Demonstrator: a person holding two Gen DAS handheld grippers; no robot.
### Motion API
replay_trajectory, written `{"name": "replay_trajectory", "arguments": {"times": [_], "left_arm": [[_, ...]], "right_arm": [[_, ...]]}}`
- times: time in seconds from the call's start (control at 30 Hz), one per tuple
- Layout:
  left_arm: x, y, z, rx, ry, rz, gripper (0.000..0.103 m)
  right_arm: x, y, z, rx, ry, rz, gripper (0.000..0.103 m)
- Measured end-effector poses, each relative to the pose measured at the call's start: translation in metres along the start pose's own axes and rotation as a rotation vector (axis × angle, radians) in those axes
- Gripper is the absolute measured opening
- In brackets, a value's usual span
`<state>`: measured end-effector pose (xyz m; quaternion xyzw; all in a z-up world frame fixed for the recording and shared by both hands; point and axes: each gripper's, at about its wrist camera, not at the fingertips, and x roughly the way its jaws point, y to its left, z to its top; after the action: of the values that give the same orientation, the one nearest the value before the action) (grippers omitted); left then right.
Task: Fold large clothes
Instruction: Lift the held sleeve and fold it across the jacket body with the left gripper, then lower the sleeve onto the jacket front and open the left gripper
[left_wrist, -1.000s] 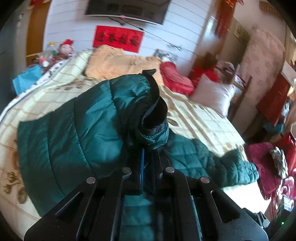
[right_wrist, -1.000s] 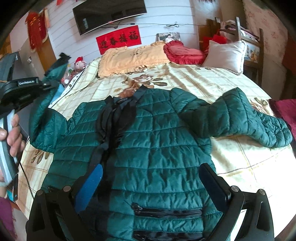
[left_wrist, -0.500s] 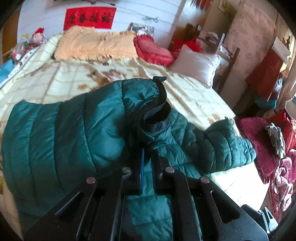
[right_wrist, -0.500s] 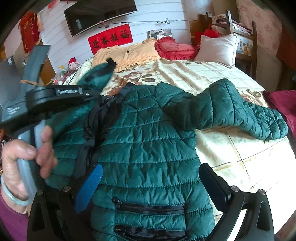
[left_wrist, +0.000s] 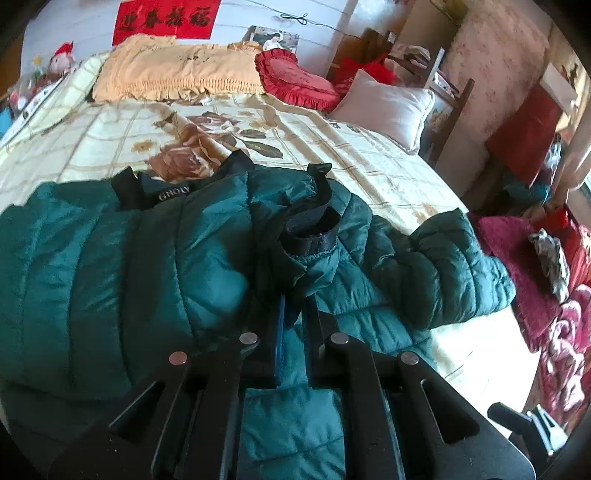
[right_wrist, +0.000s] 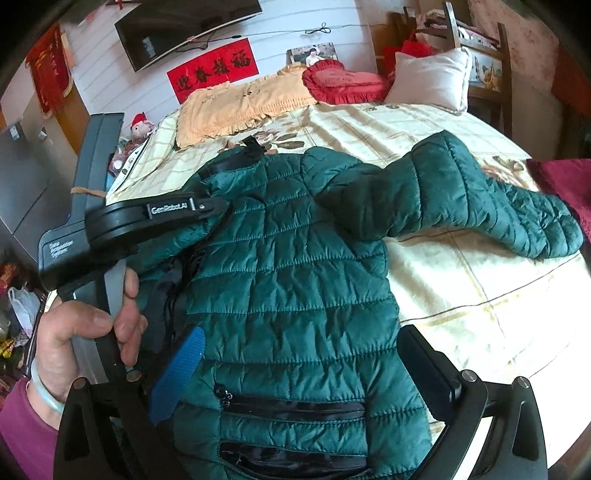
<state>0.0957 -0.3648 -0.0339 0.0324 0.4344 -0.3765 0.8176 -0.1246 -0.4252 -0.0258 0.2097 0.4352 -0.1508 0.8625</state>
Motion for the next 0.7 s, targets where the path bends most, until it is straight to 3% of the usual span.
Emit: {"name": "replay_trajectory", "arguments": {"times": [0.07, 0.13, 0.2, 0.3, 0.53, 0.7], "left_arm": [[-0.003, 0.000, -0.001, 0.016, -0.005, -0.005, 0.014], [-0.007, 0.000, -0.002, 0.040, -0.013, 0.009, 0.028], [-0.017, 0.003, -0.004, 0.051, -0.057, 0.027, 0.048], [-0.030, 0.009, -0.005, 0.046, -0.100, 0.018, 0.060], [-0.058, 0.036, -0.006, 0.026, -0.101, 0.002, 0.061], [-0.087, 0.085, -0.009, -0.056, -0.095, 0.063, 0.061]], "right_arm": [[0.001, 0.001, -0.001, 0.006, 0.003, 0.005, 0.103], [0.001, 0.002, -0.001, 0.007, 0.002, 0.006, 0.103], [0.001, 0.004, 0.000, 0.010, 0.002, 0.009, 0.103], [0.002, 0.006, 0.001, 0.012, 0.007, 0.015, 0.103], [0.010, 0.017, 0.010, -0.013, 0.003, 0.032, 0.103], [0.032, 0.030, 0.037, -0.032, 0.004, 0.091, 0.103]]}}
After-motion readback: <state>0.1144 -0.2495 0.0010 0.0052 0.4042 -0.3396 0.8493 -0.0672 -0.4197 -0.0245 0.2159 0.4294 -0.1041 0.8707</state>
